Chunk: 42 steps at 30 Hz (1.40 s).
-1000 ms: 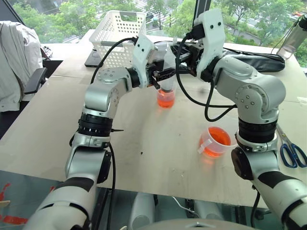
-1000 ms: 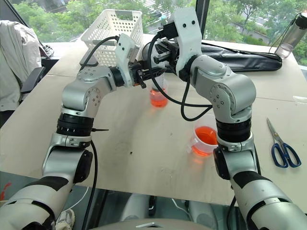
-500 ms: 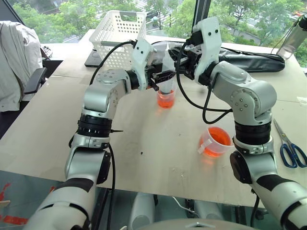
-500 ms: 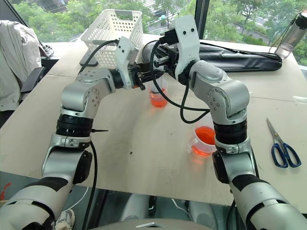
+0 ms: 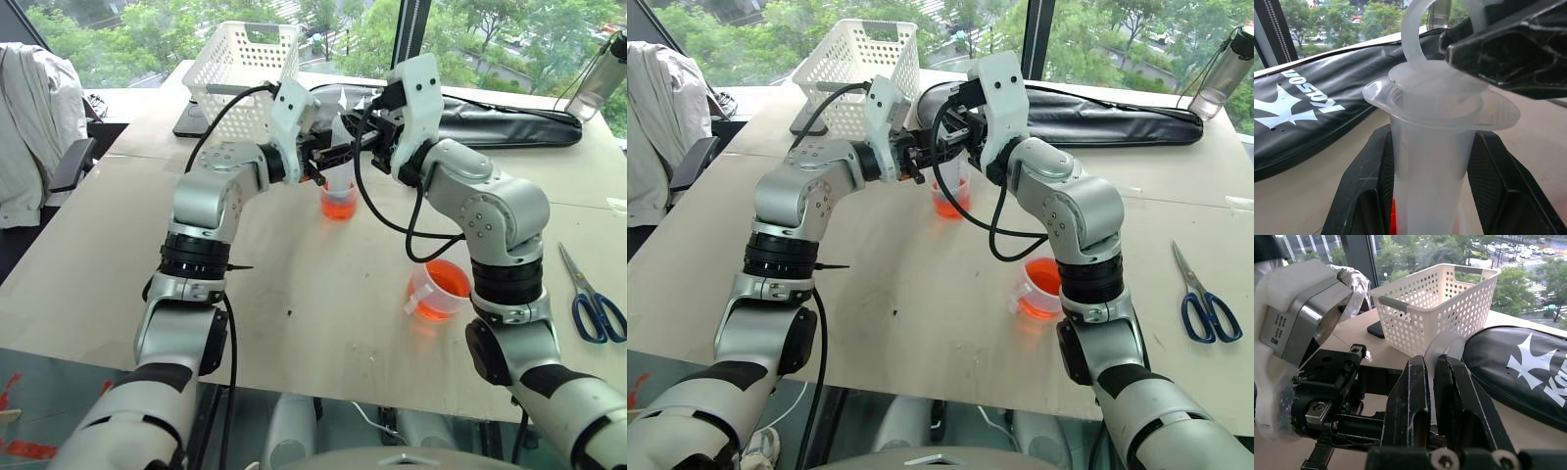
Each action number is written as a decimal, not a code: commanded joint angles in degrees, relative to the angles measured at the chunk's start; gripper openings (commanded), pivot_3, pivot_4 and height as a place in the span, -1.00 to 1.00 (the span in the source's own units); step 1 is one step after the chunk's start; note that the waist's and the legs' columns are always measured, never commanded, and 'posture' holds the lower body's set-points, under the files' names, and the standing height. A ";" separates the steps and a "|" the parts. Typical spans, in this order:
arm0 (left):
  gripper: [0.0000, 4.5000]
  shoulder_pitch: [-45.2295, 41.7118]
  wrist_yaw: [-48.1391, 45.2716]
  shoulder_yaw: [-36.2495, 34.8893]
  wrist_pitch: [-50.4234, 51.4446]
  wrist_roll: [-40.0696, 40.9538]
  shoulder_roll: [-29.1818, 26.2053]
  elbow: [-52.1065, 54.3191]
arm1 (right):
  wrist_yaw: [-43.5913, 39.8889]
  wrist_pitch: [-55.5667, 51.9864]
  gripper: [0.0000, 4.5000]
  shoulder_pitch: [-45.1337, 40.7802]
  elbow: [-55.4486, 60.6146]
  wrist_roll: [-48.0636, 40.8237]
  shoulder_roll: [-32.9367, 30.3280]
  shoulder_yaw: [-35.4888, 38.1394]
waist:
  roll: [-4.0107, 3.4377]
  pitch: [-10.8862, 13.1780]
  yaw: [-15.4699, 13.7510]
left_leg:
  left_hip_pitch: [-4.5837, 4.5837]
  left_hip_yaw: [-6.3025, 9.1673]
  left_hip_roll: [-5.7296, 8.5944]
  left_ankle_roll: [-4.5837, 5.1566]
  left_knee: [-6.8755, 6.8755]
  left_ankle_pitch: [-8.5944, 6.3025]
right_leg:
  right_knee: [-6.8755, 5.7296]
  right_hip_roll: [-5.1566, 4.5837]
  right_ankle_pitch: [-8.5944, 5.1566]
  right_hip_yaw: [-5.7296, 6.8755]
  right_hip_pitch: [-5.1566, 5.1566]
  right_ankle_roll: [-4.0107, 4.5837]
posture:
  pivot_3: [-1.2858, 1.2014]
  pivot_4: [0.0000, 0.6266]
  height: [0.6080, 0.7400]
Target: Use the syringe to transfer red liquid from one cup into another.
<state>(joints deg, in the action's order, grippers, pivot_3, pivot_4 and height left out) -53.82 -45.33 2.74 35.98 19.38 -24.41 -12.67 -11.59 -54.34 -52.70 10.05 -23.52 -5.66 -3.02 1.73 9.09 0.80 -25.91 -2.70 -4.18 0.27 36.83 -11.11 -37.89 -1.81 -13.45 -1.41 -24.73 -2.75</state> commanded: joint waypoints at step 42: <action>-0.31 -17.67 13.68 -33.17 31.86 23.24 -9.12 -24.77 | -17.46 2.01 0.98 22.00 25.92 -20.33 -19.69 13.66 | 0.02 0.00 0.13 | 0.03 0.09 0.00 0.00 0.02 0.00 | 0.00 0.00 -0.01 0.07 0.04 -0.02 | 0.03 -0.52 0.75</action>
<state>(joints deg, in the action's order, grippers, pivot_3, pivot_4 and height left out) -68.92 -33.12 -27.64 65.59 40.49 -32.00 -37.42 -28.44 -52.39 -30.72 32.94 -41.39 -24.62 8.43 1.75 9.10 0.93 -25.88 -2.61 -4.19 0.27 36.85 -11.11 -37.89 -1.81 -13.45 -1.34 -24.69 -2.77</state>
